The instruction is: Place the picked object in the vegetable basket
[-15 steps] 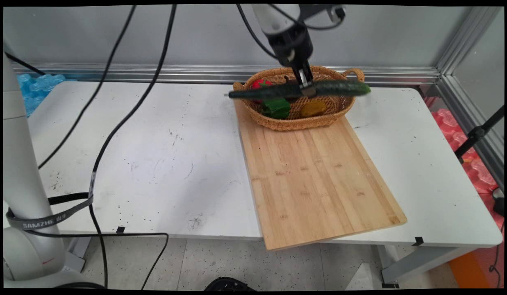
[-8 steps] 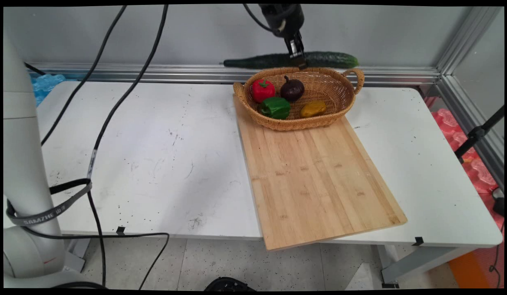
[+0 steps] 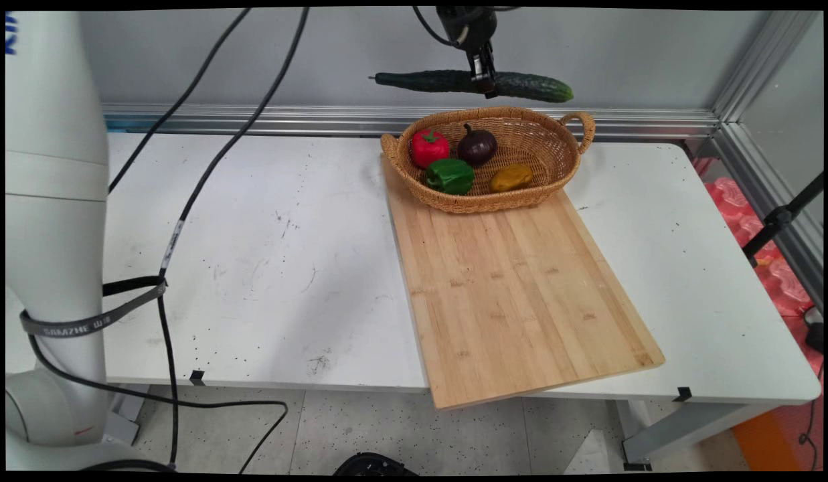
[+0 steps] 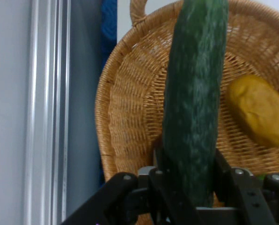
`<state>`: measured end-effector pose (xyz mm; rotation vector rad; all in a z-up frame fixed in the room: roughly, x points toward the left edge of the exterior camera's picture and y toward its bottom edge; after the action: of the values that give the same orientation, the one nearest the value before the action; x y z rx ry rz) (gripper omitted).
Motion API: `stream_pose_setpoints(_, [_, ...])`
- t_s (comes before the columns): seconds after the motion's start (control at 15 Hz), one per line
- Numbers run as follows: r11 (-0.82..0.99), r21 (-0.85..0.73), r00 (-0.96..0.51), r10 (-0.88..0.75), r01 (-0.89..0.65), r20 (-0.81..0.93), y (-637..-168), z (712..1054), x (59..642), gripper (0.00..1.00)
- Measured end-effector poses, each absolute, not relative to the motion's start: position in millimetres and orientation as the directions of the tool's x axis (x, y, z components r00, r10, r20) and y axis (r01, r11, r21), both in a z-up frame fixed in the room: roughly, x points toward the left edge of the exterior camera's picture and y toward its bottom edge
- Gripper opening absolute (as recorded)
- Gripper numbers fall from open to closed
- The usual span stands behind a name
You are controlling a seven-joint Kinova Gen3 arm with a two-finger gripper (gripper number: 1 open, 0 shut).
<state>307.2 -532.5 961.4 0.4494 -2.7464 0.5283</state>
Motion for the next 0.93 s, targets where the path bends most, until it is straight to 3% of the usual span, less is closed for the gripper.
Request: stream_pose_setpoints(0.93, [0.924,-0.303,-0.951,-0.154,-0.235,0.266,-578,881,279,0.0])
